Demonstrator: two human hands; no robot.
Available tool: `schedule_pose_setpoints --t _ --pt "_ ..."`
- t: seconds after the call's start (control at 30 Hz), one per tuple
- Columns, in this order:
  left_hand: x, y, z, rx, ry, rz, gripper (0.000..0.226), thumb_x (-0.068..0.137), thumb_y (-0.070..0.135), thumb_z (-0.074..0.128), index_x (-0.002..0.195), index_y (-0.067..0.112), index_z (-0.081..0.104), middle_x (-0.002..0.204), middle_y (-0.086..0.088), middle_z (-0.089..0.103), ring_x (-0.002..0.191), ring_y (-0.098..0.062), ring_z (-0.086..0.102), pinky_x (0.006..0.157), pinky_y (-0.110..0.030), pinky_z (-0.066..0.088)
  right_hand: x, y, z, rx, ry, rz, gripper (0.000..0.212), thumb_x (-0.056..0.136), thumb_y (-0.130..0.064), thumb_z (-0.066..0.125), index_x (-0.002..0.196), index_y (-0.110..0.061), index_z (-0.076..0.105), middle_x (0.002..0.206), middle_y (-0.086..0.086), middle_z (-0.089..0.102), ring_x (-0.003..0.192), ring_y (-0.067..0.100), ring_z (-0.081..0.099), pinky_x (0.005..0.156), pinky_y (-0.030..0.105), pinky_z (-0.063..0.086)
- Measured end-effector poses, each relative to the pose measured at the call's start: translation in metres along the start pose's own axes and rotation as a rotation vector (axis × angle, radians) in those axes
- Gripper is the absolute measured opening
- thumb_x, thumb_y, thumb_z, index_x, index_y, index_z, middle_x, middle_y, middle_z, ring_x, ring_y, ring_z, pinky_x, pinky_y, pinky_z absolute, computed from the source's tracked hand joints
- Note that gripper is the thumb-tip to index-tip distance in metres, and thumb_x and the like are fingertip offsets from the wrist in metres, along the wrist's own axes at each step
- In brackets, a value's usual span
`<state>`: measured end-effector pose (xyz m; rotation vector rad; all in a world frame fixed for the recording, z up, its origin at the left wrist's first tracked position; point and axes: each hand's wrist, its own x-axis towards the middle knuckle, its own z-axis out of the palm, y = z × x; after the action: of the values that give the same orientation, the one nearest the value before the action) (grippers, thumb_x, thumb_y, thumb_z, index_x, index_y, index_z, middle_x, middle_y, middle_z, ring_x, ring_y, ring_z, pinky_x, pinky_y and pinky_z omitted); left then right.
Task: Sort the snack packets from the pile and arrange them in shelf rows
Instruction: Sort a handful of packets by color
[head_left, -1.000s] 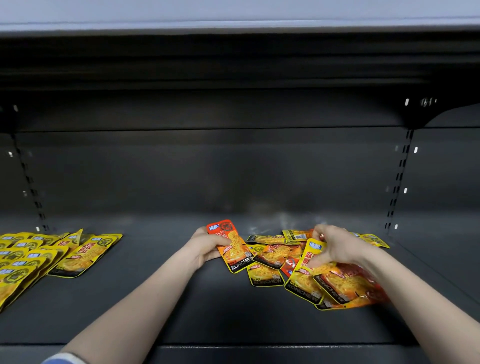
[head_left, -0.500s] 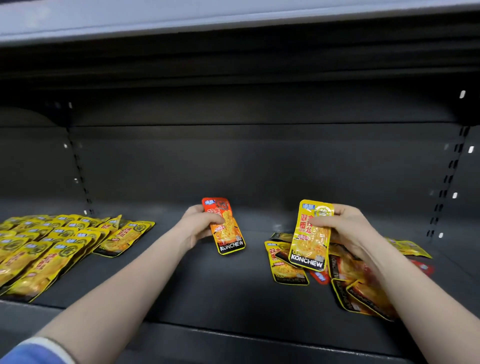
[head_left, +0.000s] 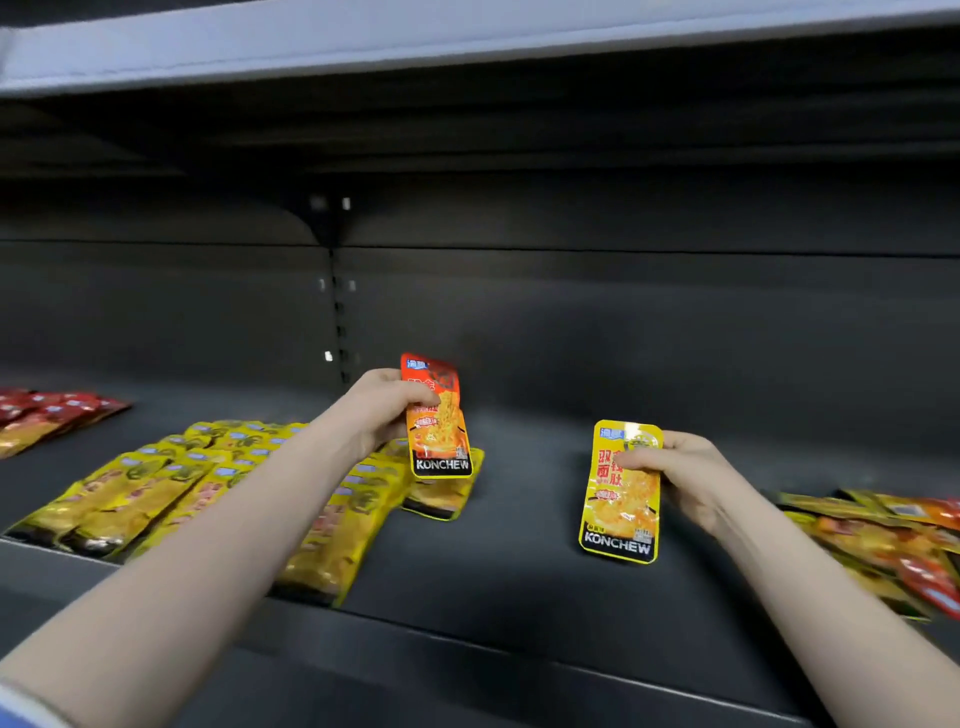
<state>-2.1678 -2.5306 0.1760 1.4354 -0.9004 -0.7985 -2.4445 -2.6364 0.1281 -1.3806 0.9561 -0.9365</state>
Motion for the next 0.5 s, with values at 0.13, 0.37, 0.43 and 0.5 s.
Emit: schedule_pose_setpoints --t 0.13,0.37,0.43,0.5 --pt "0.016 -0.009 -0.073 0.027 -0.019 -0.021 0.008 0.084 -0.004 0.06 0.087 0.003 0.061 0.07 -0.008 0.069 0.058 -0.016 0.067 0.054 -0.023 0.057 0.001 0.008 0.068 -0.015 -0.002 0.042 0.012 0.073 0.007 0.071 0.083 0.0 0.068 0.07 0.01 0.071 0.062 0.021 0.067 0.063 0.03 0.053" --pt "0.027 -0.013 -0.132 -0.02 -0.053 -0.047 0.006 0.086 -0.002 0.059 0.088 0.004 0.06 0.082 -0.012 0.068 0.07 -0.019 0.067 0.055 -0.025 0.057 0.005 0.005 0.142 -0.02 -0.021 0.098 0.014 0.072 0.008 0.071 0.079 -0.004 0.068 0.066 0.006 0.072 0.058 0.015 0.069 0.051 0.021 0.053" --pt "0.029 -0.017 -0.14 -0.031 -0.06 -0.054 0.006 0.087 -0.001 0.059 0.09 0.004 0.06 0.082 -0.012 0.069 0.069 -0.019 0.068 0.056 -0.026 0.057 0.01 0.007 0.158 -0.048 -0.029 0.115 0.014 0.072 0.008 0.072 0.08 -0.003 0.068 0.066 0.005 0.072 0.057 0.014 0.069 0.052 0.022 0.053" --pt "0.03 -0.021 -0.145 -0.064 -0.065 -0.06 0.007 0.087 -0.002 0.059 0.089 0.004 0.06 0.074 -0.009 0.071 0.061 -0.016 0.069 0.053 -0.024 0.057 0.014 0.01 0.17 -0.066 -0.027 0.132 0.015 0.072 0.008 0.071 0.081 -0.002 0.067 0.064 0.004 0.071 0.056 0.014 0.068 0.053 0.022 0.053"
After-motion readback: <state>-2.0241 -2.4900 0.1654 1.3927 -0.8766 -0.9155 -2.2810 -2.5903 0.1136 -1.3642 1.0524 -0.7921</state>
